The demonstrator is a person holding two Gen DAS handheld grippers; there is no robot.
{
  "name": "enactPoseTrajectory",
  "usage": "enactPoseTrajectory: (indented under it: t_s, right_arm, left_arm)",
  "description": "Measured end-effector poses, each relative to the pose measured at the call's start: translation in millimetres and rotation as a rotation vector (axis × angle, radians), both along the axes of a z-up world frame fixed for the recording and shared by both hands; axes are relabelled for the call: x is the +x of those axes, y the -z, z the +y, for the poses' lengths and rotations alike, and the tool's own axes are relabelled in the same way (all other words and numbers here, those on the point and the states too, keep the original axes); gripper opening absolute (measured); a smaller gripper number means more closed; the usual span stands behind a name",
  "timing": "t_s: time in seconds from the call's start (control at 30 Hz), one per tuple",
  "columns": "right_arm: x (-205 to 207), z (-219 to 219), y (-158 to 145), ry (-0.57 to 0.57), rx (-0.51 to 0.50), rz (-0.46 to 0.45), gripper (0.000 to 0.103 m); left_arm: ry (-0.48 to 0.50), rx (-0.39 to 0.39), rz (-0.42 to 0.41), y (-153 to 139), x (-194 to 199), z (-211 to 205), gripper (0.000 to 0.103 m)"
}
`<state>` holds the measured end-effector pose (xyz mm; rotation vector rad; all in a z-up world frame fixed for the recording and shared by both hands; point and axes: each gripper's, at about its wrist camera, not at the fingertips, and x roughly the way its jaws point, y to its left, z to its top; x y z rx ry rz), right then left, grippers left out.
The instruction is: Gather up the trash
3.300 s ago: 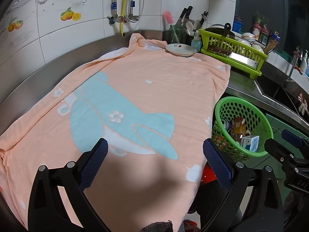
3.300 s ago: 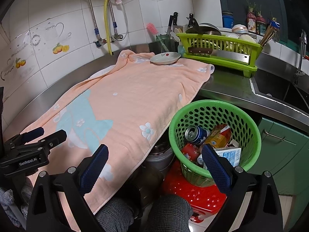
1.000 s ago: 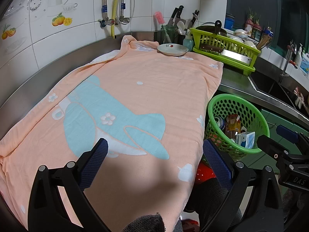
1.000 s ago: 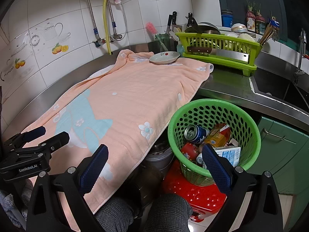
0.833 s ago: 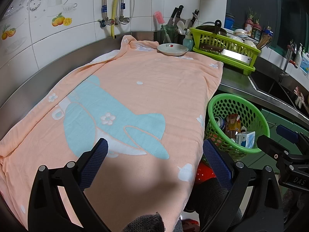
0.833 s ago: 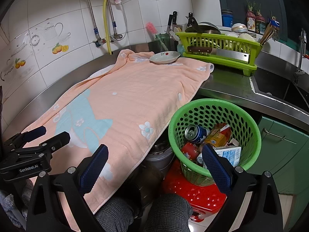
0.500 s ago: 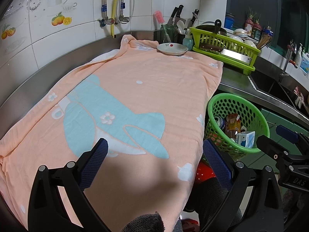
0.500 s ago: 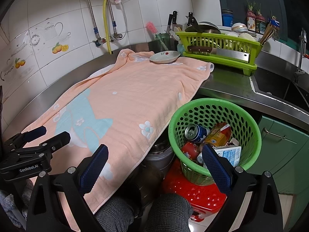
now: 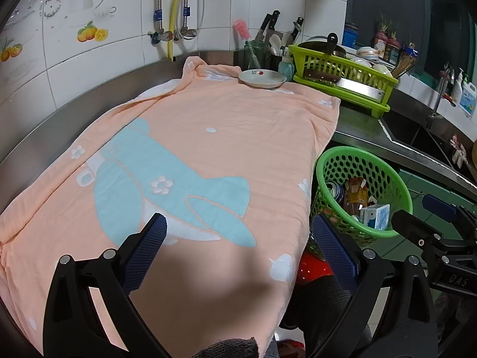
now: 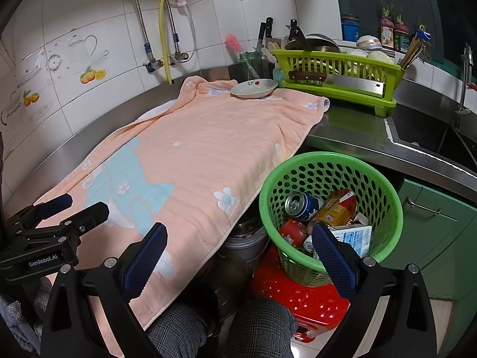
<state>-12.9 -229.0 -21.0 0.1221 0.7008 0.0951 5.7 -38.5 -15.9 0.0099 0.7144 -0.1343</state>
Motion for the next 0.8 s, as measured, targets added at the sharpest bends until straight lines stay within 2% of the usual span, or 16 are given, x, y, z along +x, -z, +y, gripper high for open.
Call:
enactPoseTrajectory:
  t_s: [0.8]
  right_arm:
    - [-1.0, -2.4, 1.9, 0.005, 0.001, 0.002, 0.094]
  left_arm:
    - [0.025, 0.014, 0.003, -0.8, -0.1, -5.1, 0.096]
